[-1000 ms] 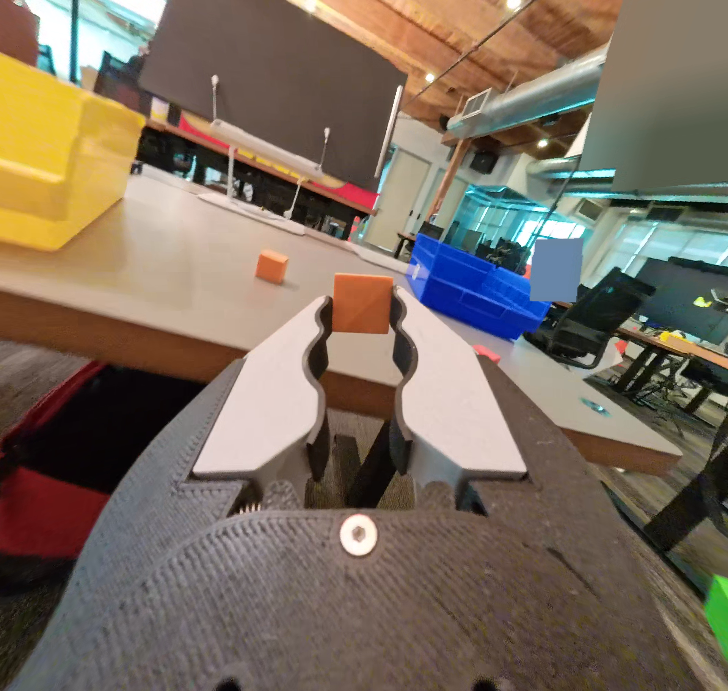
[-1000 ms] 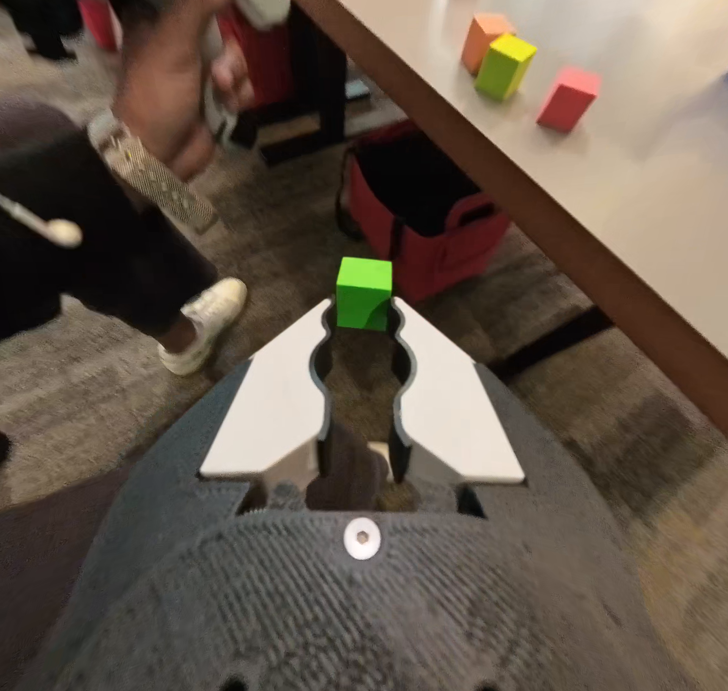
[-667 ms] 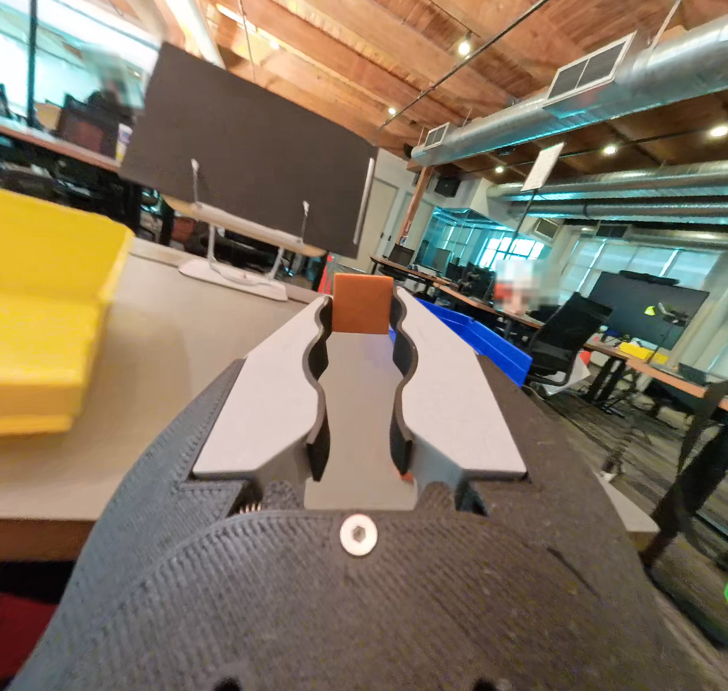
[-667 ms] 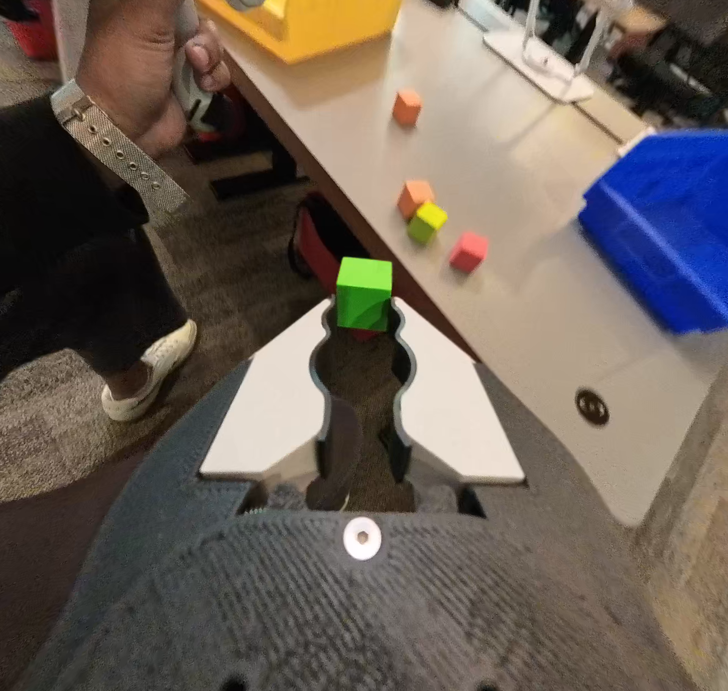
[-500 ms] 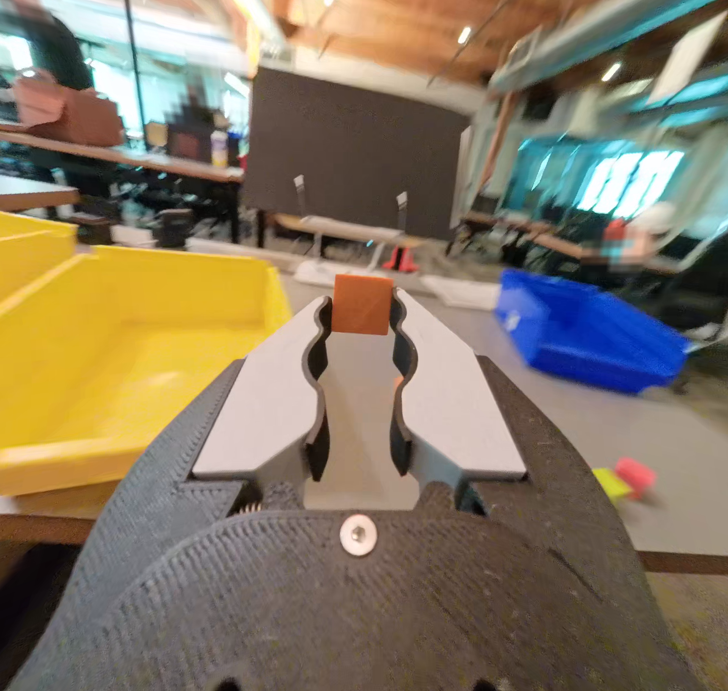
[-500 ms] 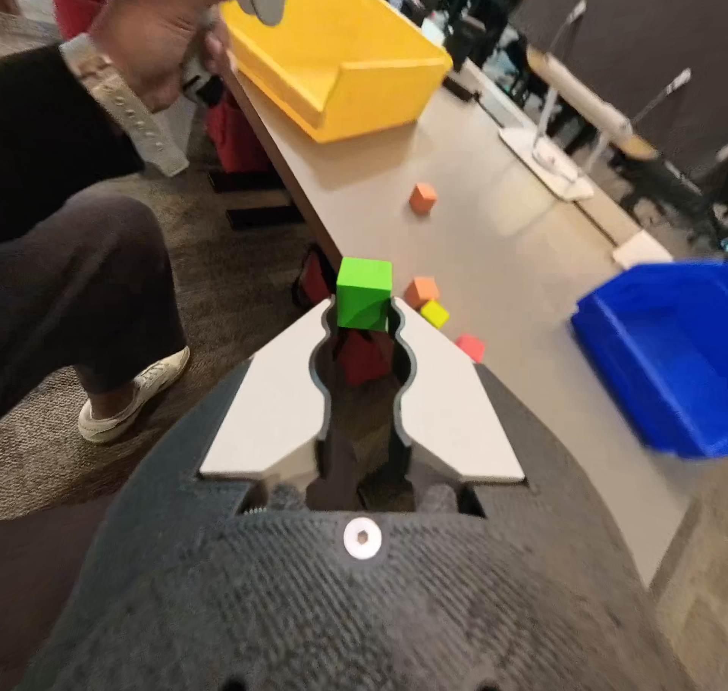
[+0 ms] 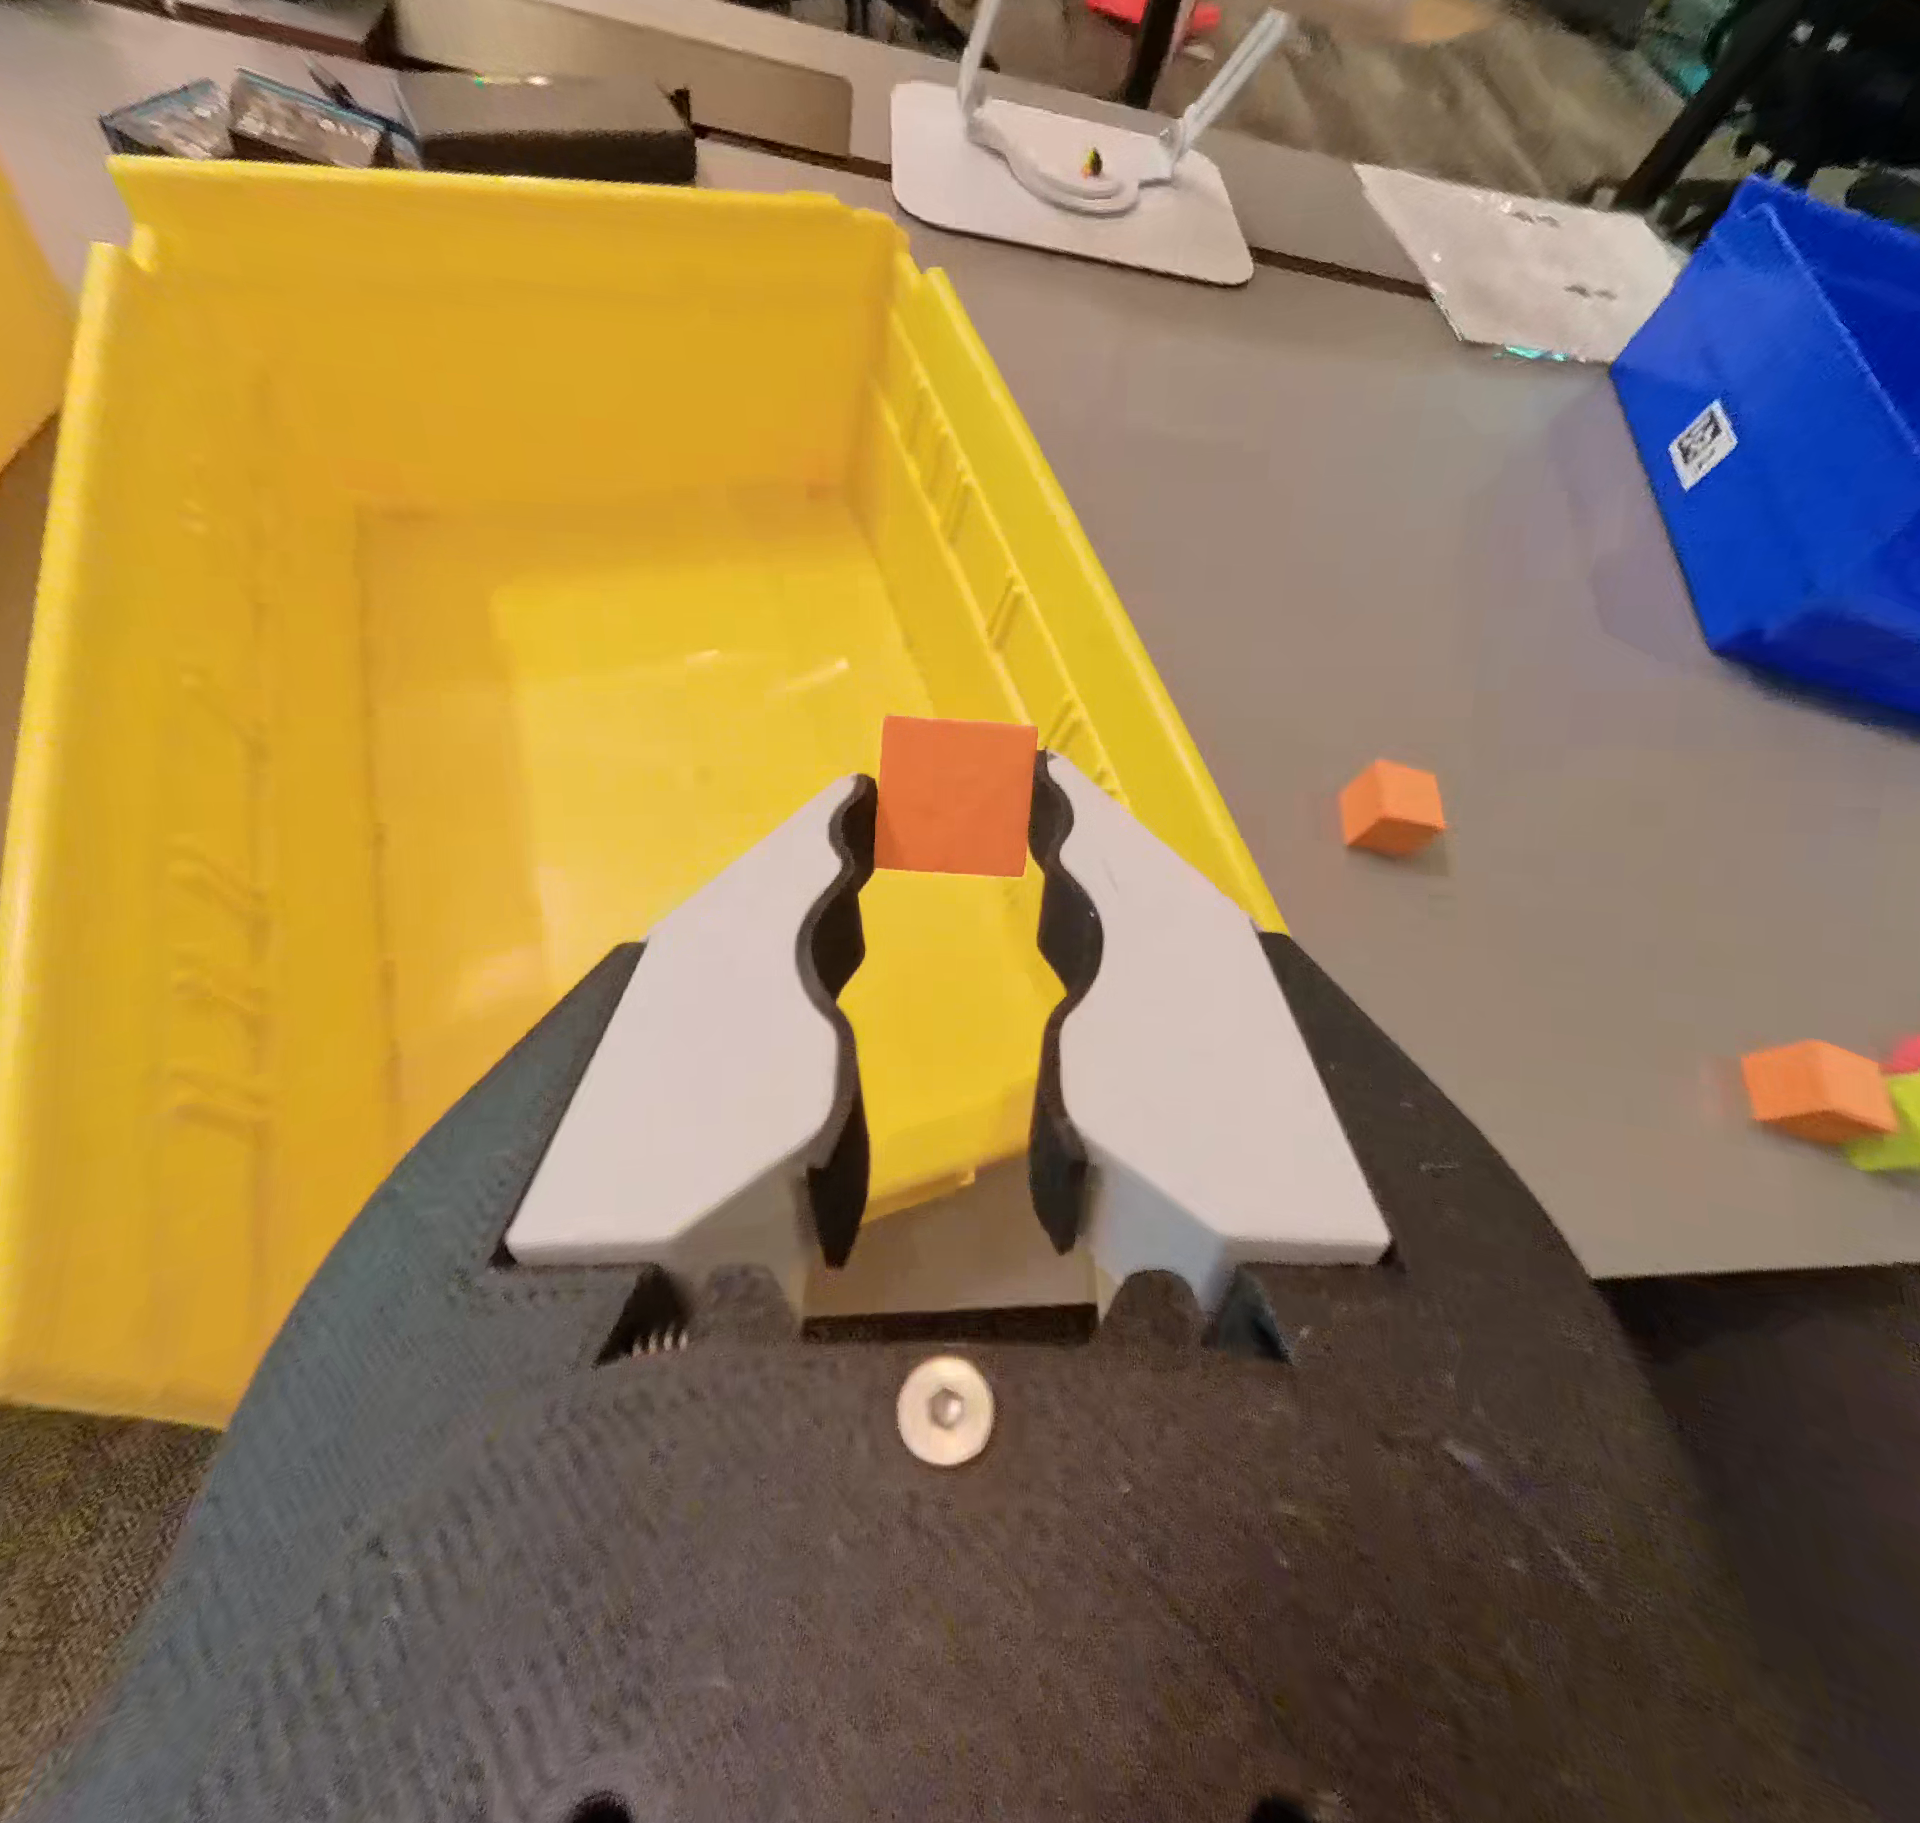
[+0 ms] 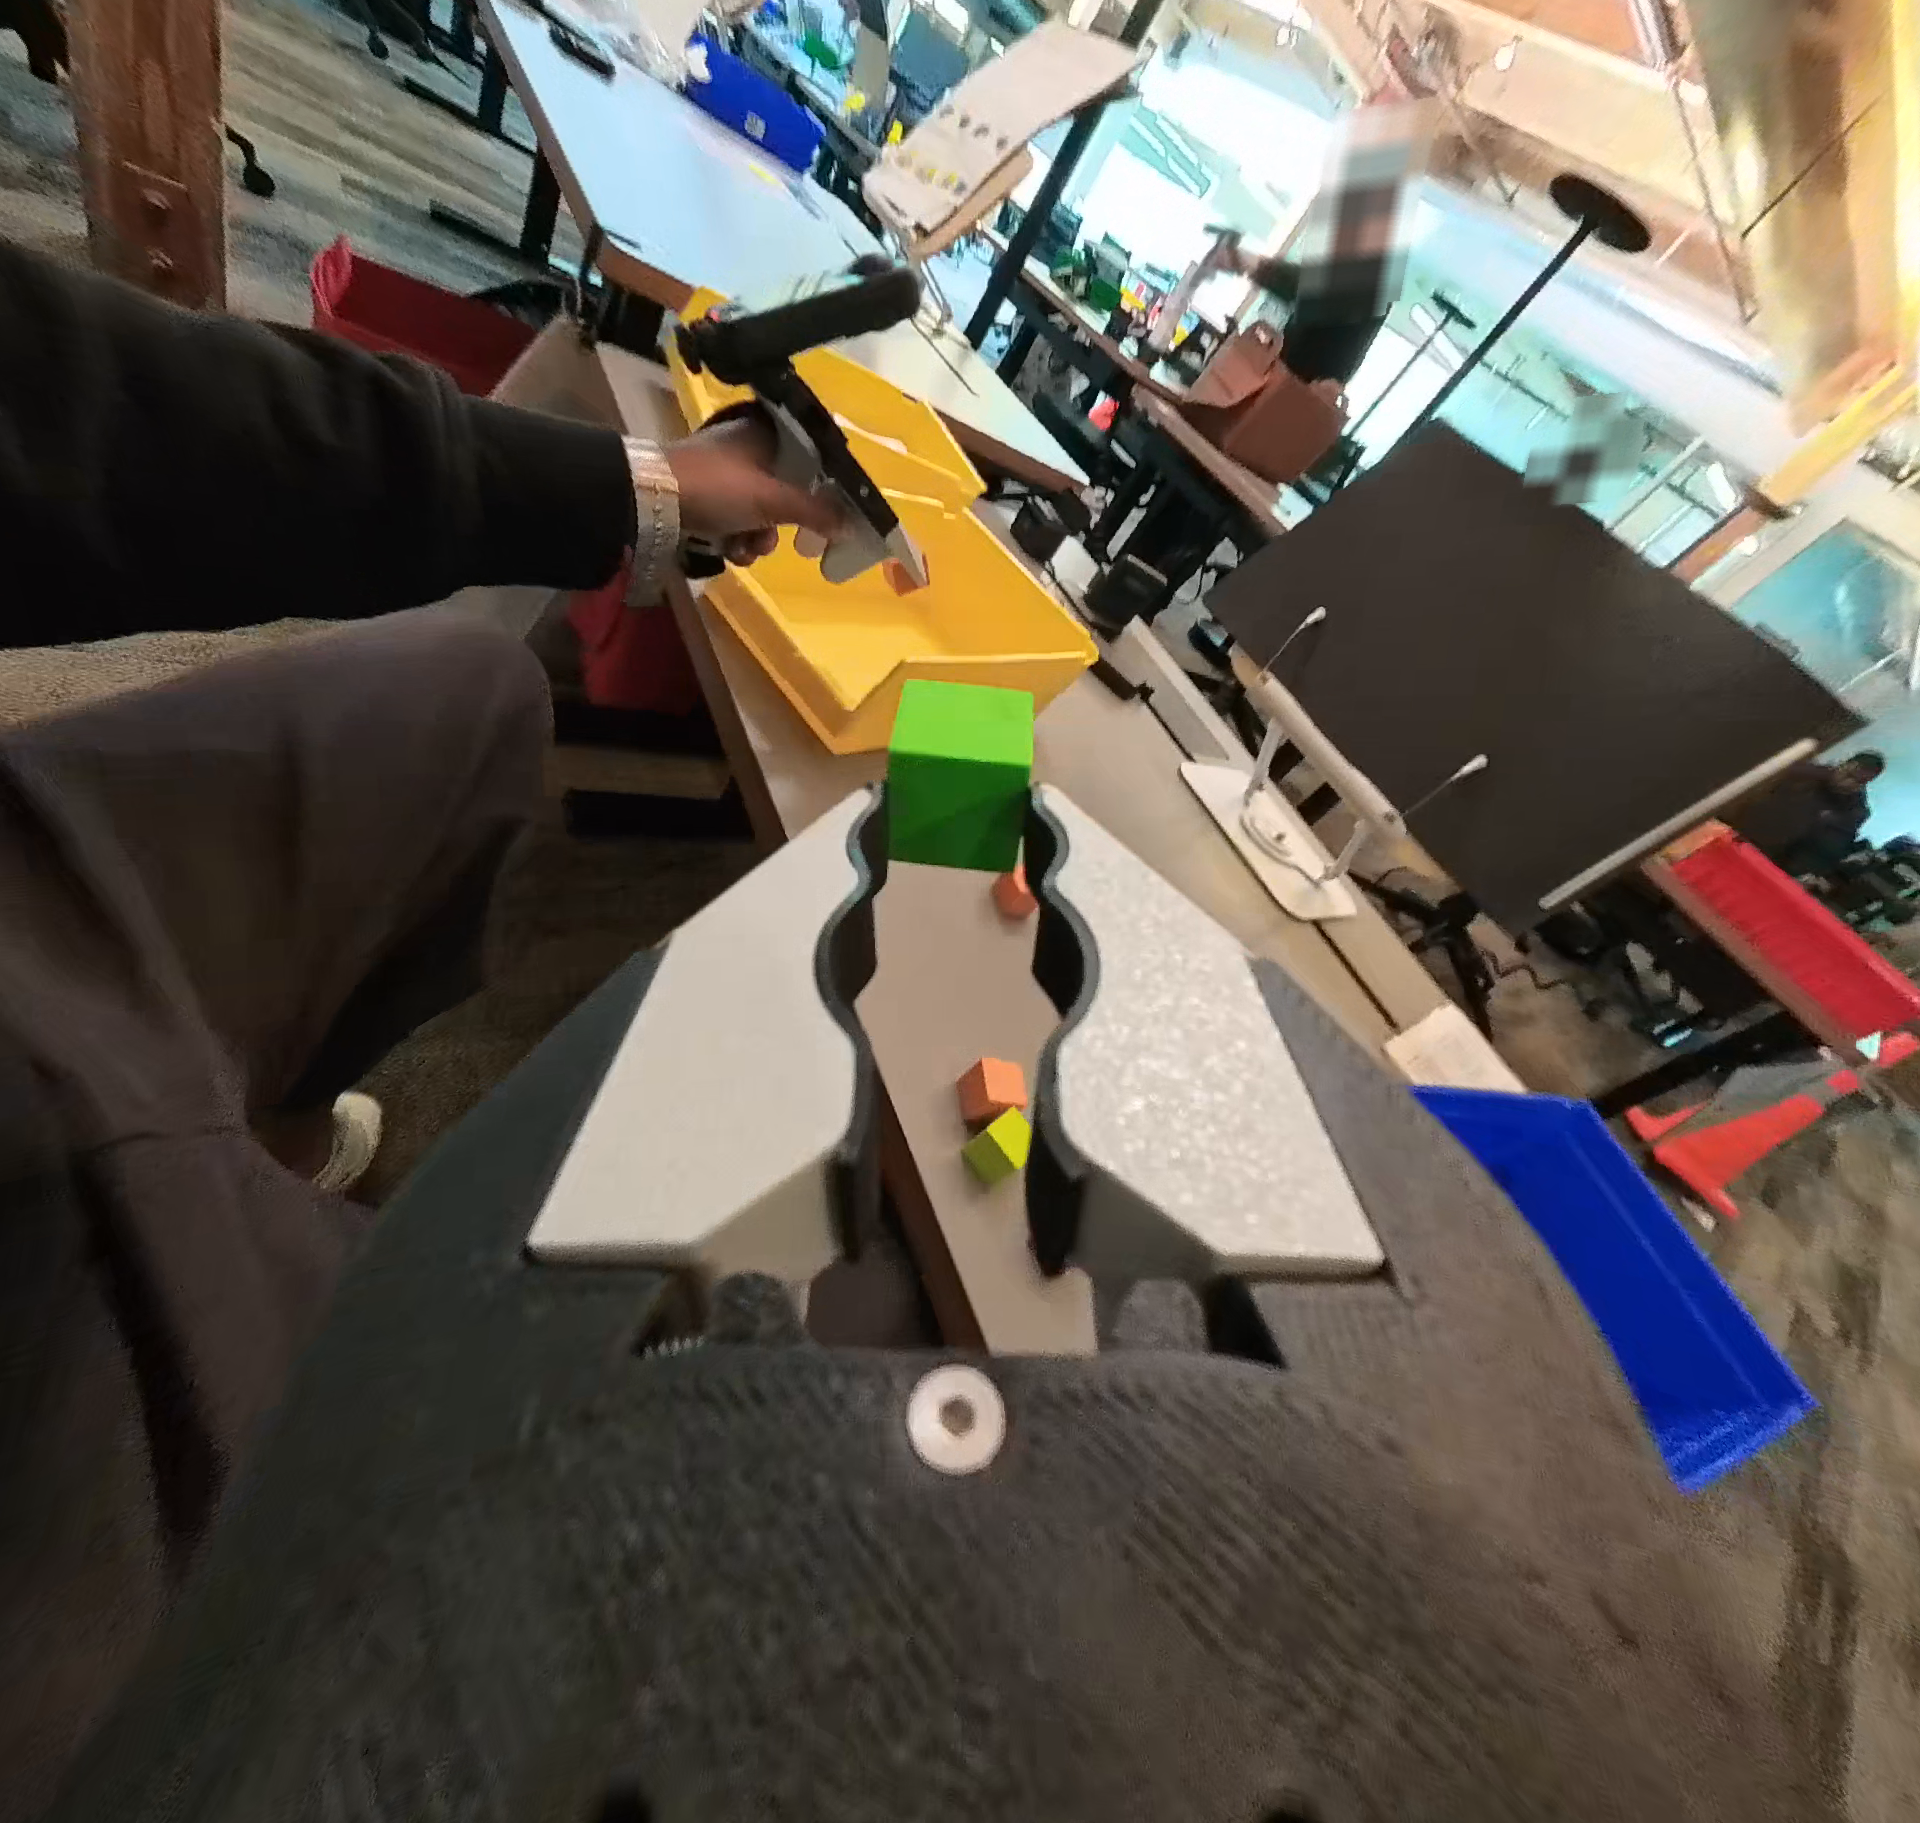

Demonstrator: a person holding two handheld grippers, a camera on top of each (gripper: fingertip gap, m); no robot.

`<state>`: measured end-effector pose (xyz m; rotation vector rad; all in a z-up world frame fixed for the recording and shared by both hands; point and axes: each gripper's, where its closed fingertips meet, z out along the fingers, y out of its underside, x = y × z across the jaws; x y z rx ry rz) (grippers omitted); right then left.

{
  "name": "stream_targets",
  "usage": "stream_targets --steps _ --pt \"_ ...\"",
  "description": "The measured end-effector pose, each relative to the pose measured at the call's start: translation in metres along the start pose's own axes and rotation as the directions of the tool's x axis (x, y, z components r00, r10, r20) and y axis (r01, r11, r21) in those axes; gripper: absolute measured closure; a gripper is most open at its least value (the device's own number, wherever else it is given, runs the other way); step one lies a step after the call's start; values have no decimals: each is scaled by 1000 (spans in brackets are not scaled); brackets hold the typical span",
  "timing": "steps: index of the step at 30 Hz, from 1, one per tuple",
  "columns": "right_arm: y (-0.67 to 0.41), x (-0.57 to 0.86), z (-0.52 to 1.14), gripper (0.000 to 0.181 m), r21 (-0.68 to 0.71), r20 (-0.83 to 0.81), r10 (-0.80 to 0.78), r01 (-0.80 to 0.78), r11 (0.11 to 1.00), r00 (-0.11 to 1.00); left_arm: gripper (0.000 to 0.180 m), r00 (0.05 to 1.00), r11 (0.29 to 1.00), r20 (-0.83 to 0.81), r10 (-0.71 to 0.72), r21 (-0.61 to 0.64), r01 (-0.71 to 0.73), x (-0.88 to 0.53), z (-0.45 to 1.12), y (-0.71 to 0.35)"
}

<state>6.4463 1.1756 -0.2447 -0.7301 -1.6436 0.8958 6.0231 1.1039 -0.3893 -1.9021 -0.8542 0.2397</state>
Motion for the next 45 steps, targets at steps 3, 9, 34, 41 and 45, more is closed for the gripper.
stream_targets --steps 3,9,34,41,45 --pt "-1 3 -8 157 46 -44 -46 48 998 998 153 1000 997 -11 23 71 -23 14 -16 -3" --pt "26 11 3 157 86 -3 31 -31 996 1000 152 999 997 -13 35 64 -34 39 -38 34" --pt "75 -6 439 118 -197 352 272 -213 957 895 116 982 993 188 -4 -116 26 -57 10 47" --pt "80 65 380 117 -176 232 217 -179 968 948 105 994 995 96 -52 85 44 -49 -22 -16" --pt "113 124 307 117 -216 21 141 -133 967 990 111 1000 981 -1 27 192 -26 -5 -34 -46"
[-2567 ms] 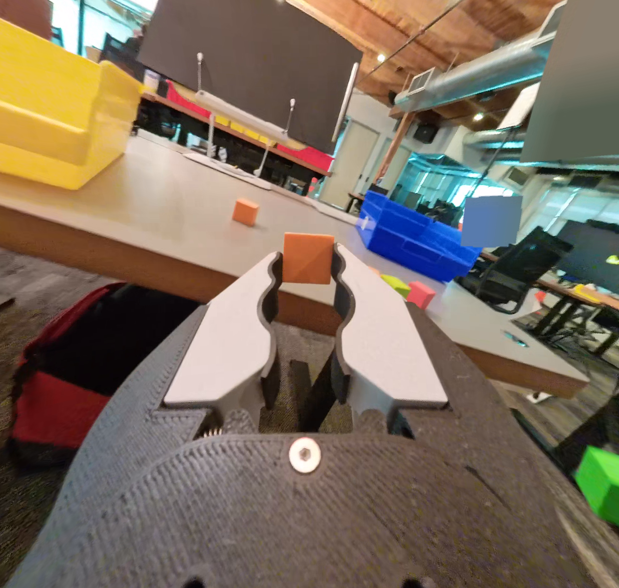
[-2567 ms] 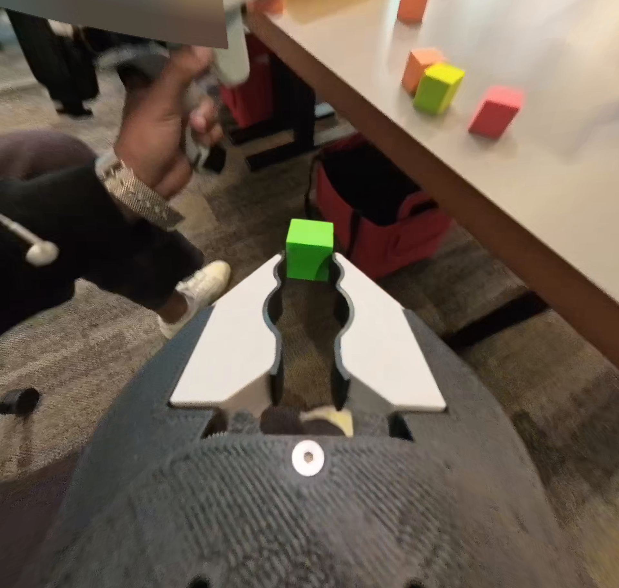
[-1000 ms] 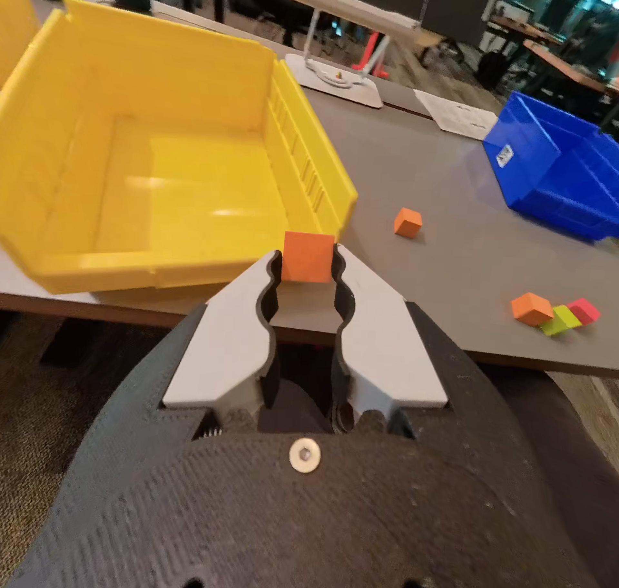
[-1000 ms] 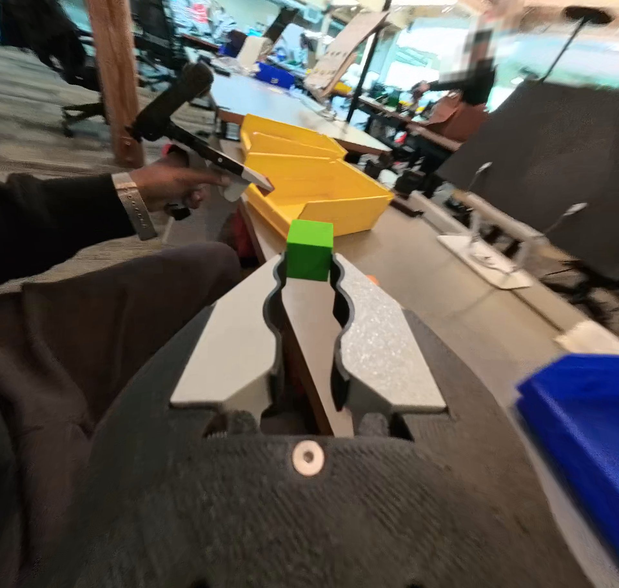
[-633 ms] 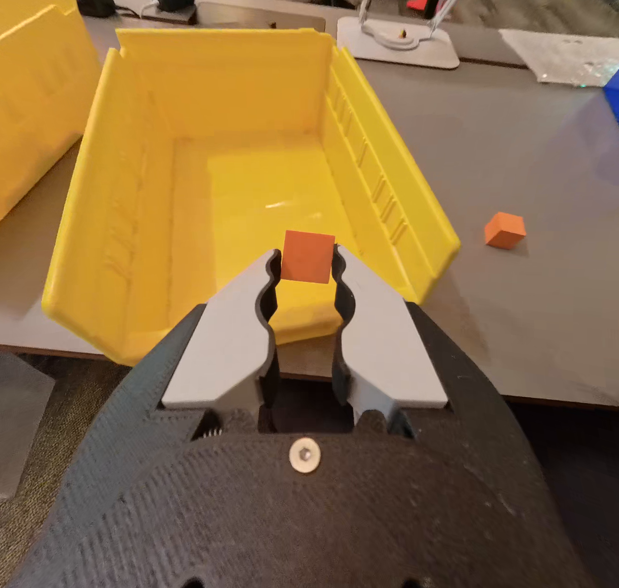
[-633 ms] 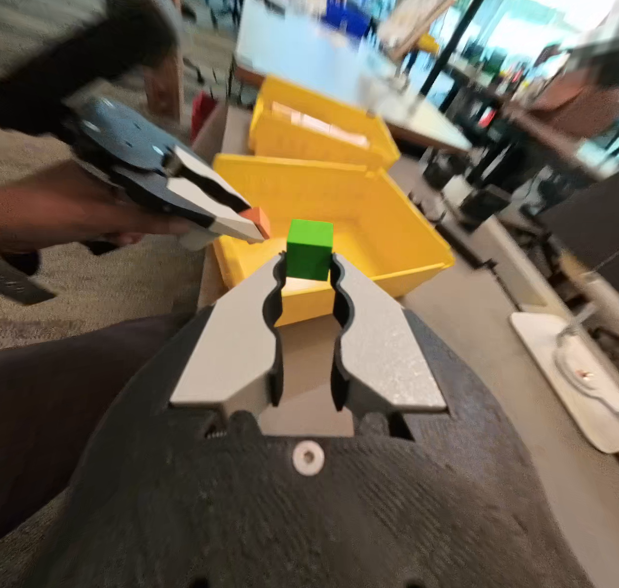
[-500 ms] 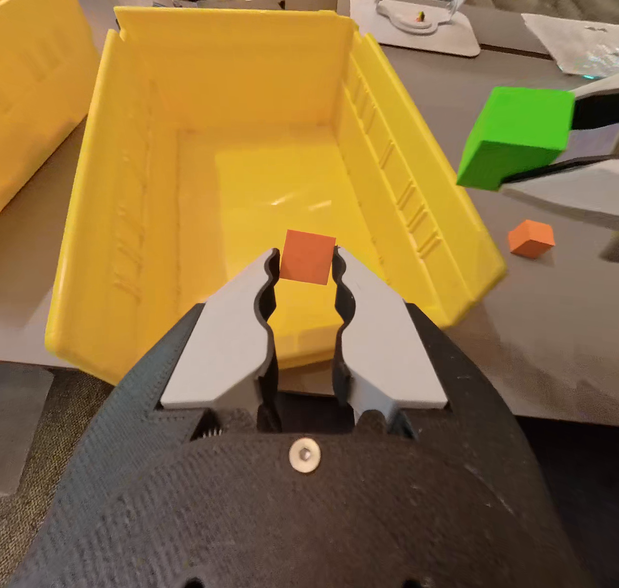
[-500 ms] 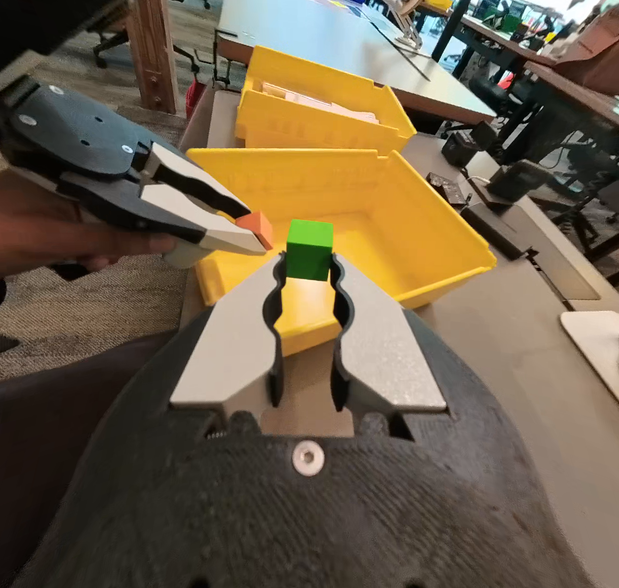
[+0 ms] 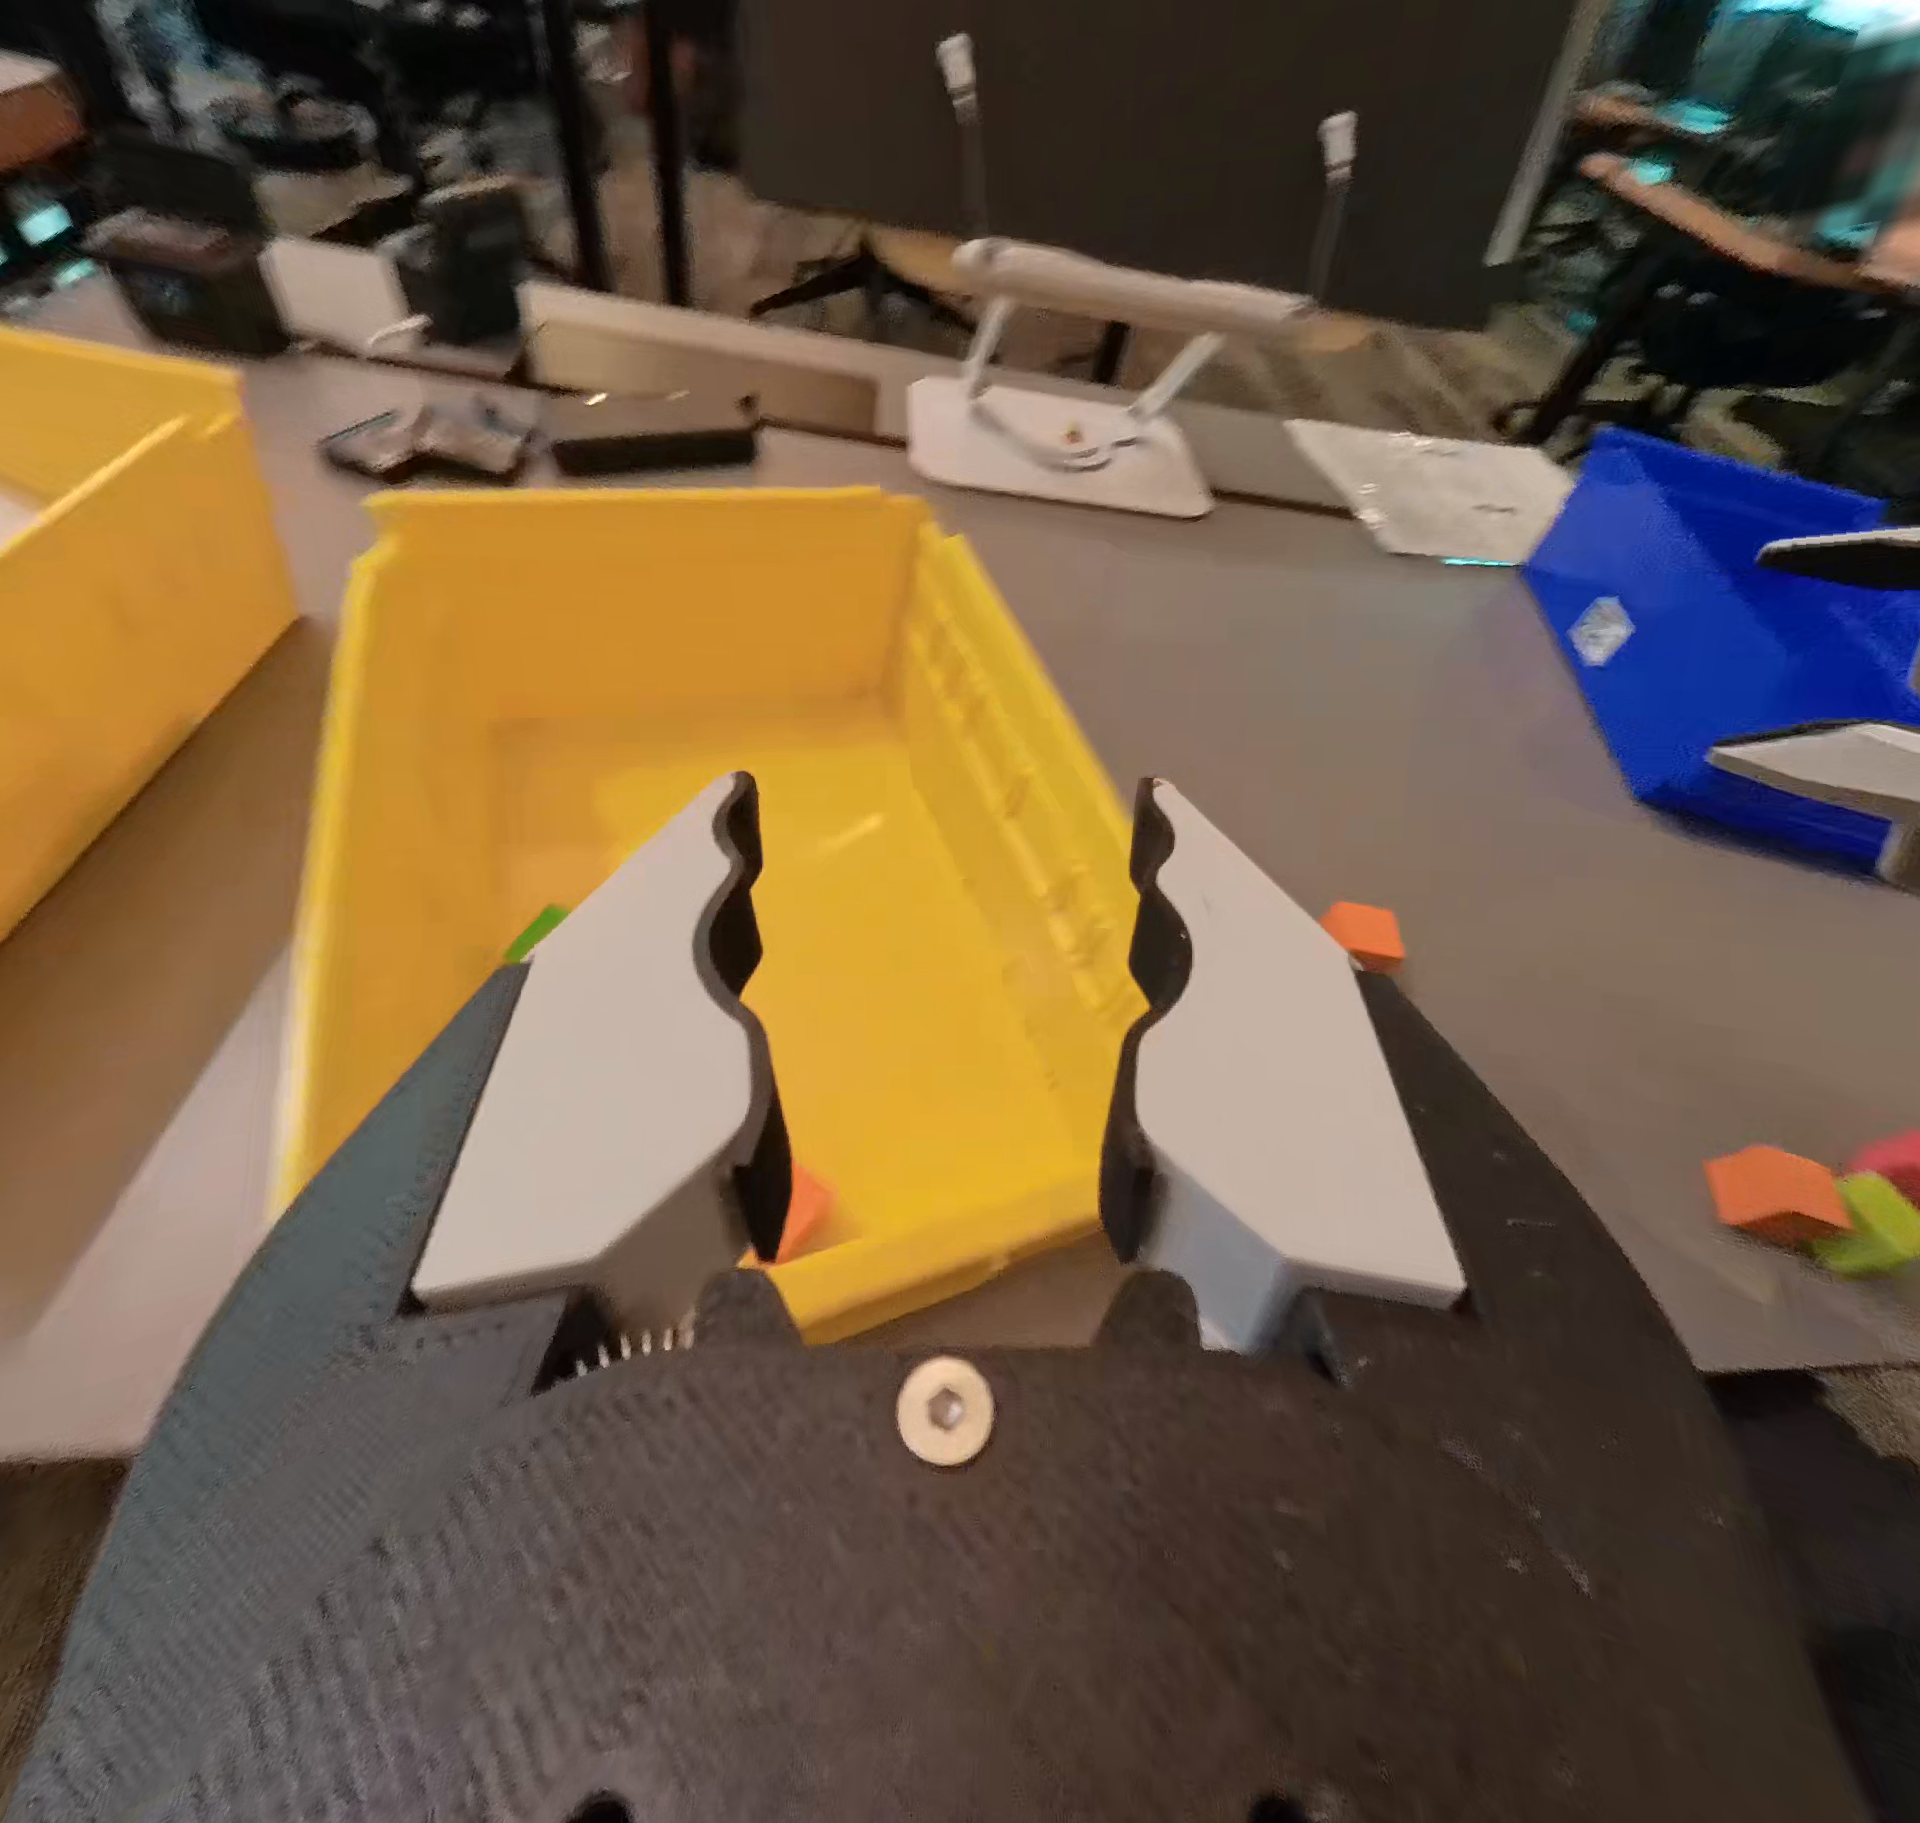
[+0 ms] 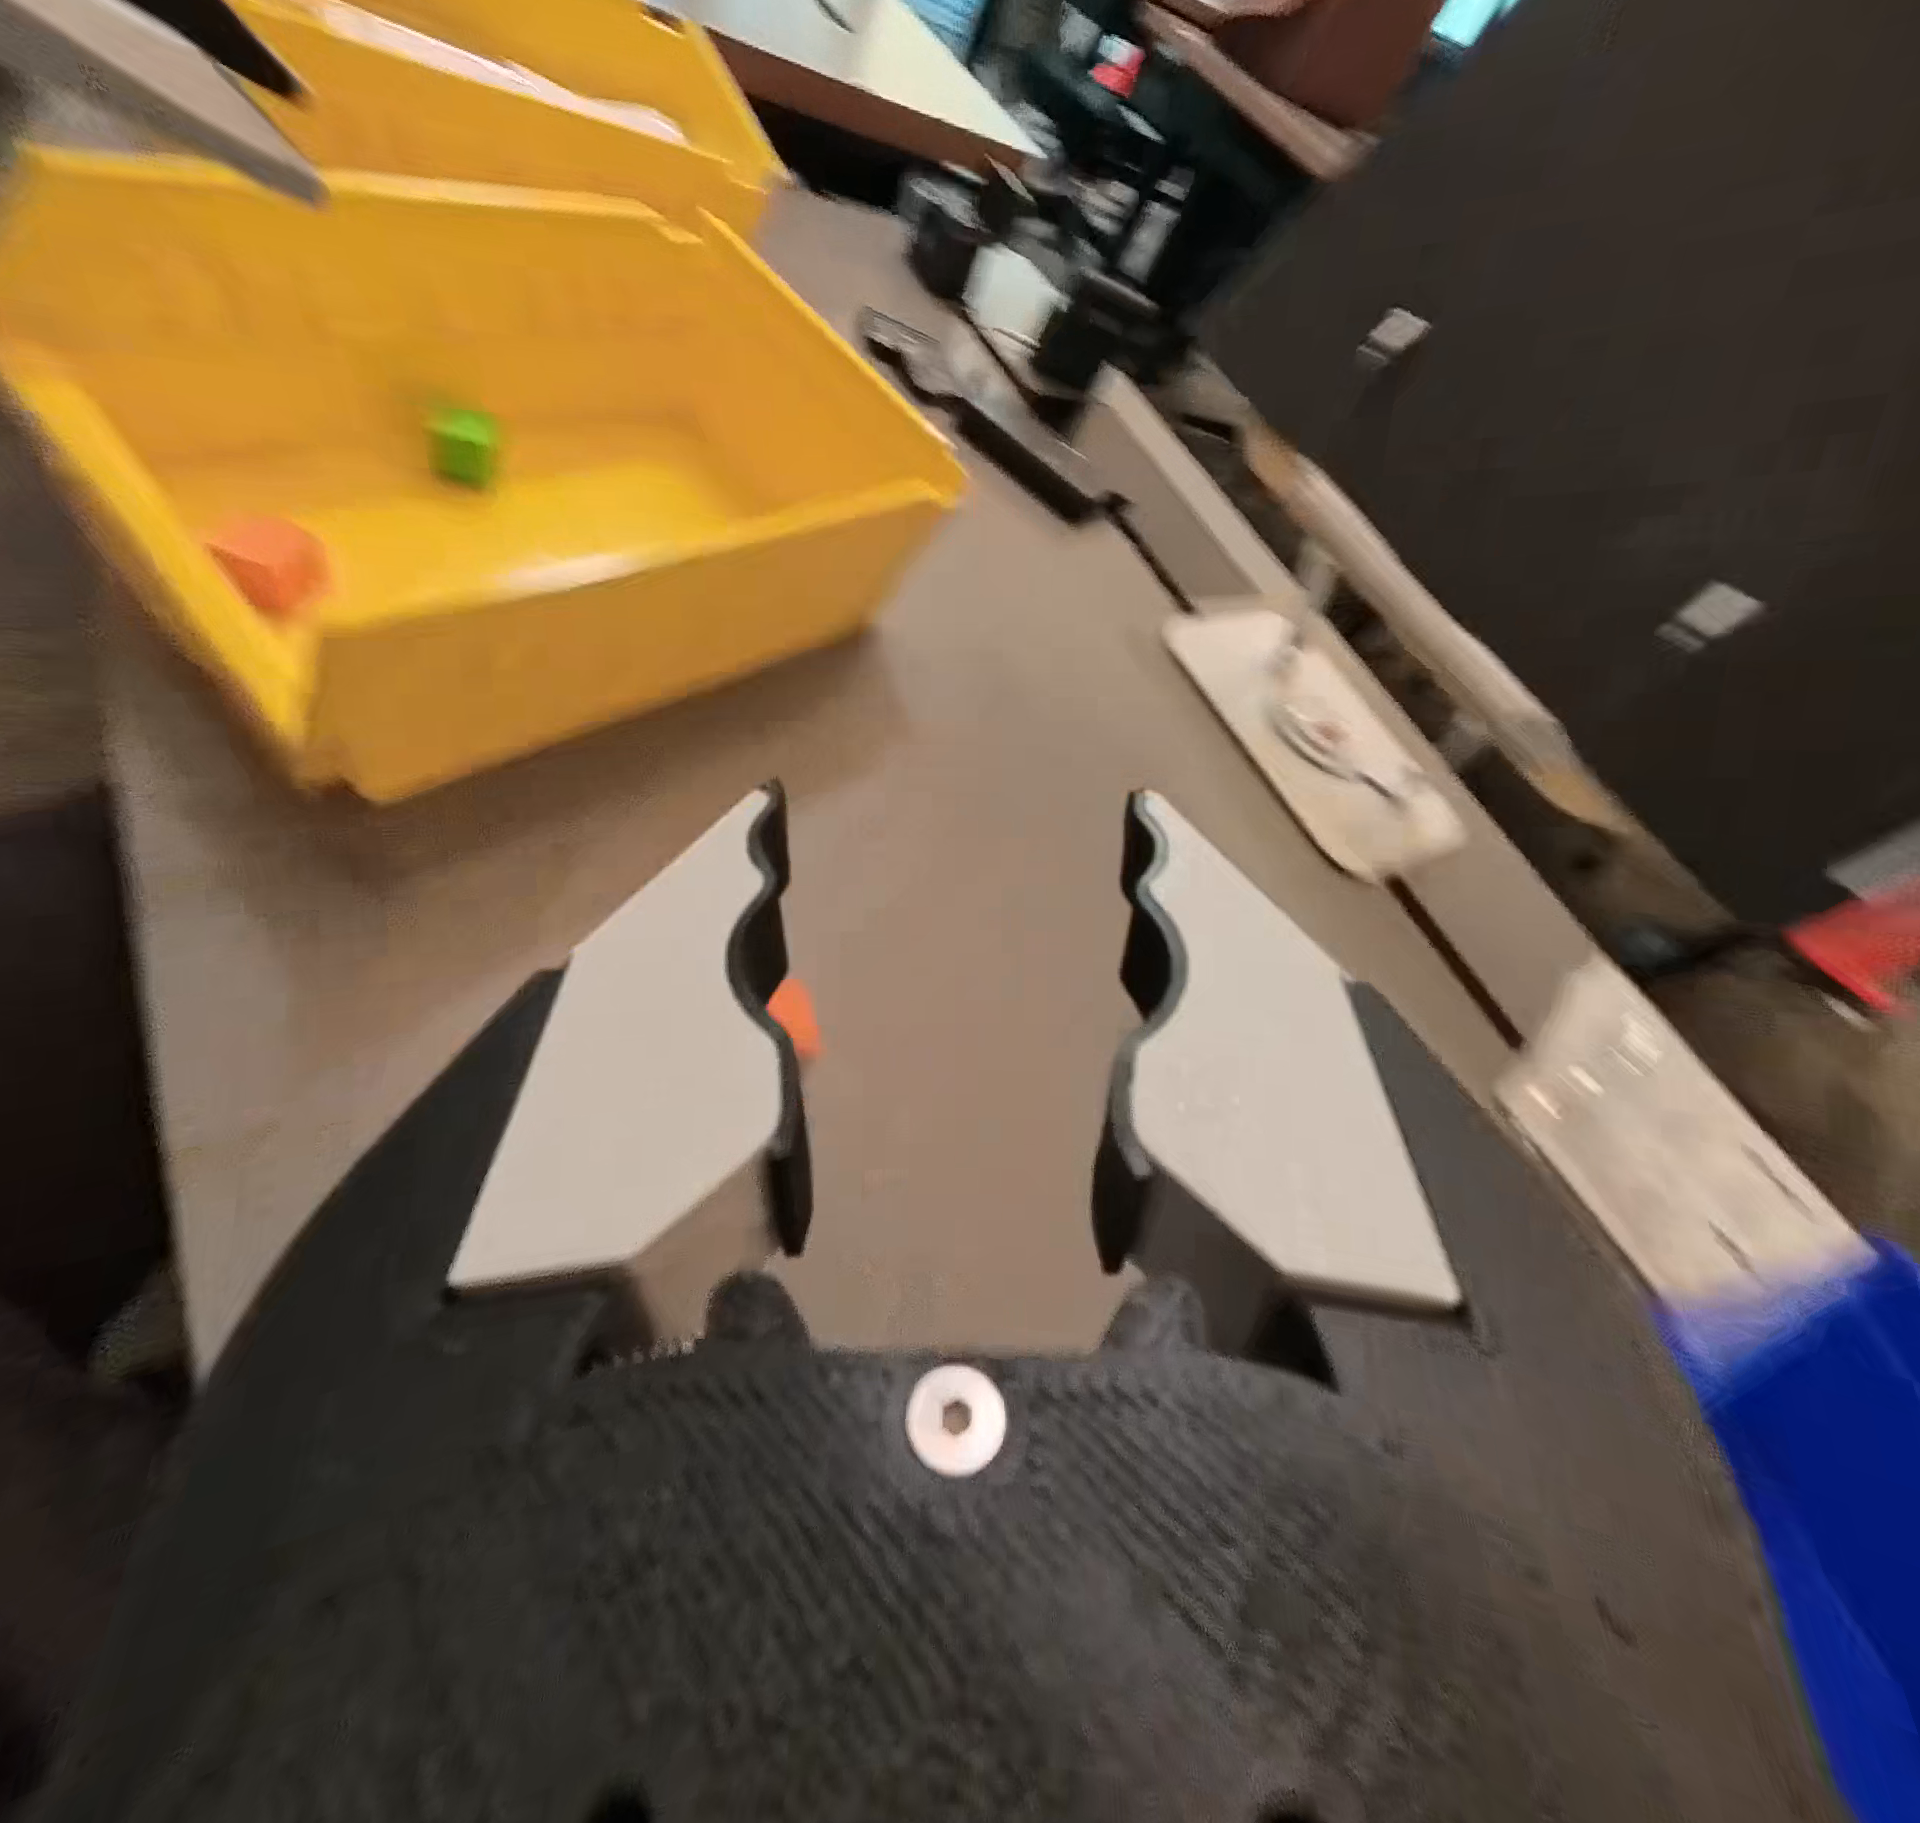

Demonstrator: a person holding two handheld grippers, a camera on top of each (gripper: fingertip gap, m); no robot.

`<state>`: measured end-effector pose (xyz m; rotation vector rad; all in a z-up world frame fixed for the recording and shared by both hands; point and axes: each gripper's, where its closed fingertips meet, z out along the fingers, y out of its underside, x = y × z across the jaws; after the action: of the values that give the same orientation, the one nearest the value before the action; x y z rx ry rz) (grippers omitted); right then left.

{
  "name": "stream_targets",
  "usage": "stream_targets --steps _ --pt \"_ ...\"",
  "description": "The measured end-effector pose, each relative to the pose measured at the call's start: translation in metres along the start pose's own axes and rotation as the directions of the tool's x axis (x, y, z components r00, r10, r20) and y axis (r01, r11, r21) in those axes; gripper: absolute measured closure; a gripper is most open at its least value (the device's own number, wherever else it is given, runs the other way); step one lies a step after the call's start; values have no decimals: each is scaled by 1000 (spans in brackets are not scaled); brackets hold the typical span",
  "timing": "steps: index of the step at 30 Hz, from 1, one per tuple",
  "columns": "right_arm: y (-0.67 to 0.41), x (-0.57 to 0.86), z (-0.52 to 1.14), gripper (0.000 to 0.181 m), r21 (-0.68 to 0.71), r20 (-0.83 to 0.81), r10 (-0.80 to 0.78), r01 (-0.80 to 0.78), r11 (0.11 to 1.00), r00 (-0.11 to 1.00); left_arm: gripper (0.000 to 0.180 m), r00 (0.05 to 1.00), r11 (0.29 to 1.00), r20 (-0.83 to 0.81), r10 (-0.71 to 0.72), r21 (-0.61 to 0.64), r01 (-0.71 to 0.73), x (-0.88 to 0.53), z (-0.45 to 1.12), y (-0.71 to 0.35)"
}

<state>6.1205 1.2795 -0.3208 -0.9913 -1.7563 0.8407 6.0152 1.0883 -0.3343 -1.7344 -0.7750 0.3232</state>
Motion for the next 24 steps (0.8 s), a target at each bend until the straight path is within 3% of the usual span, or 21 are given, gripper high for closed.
stream_targets --steps 3,6,10,15,20,24 --pt "44 42 -62 116 -82 -215 18 -36 996 976 118 978 998 -198 62 35 -57 70 8 -3" --pt "90 51 -118 106 -89 -324 142 -179 980 935 119 905 989 -403 140 11 -148 152 20 23" --pt "152 30 -167 78 -102 -385 343 -409 907 857 107 814 956 -555 172 -105 -273 228 39 86" --pt "178 -41 -167 79 -46 -242 528 -554 832 814 104 838 937 -511 192 -157 -311 242 69 112" --pt "219 -67 -150 65 -186 -316 518 -587 788 795 98 879 934 -450 157 -222 -281 232 93 122" --pt "225 -73 -139 84 -252 -296 486 -558 791 822 97 903 920 -399 160 -271 -283 220 108 133"
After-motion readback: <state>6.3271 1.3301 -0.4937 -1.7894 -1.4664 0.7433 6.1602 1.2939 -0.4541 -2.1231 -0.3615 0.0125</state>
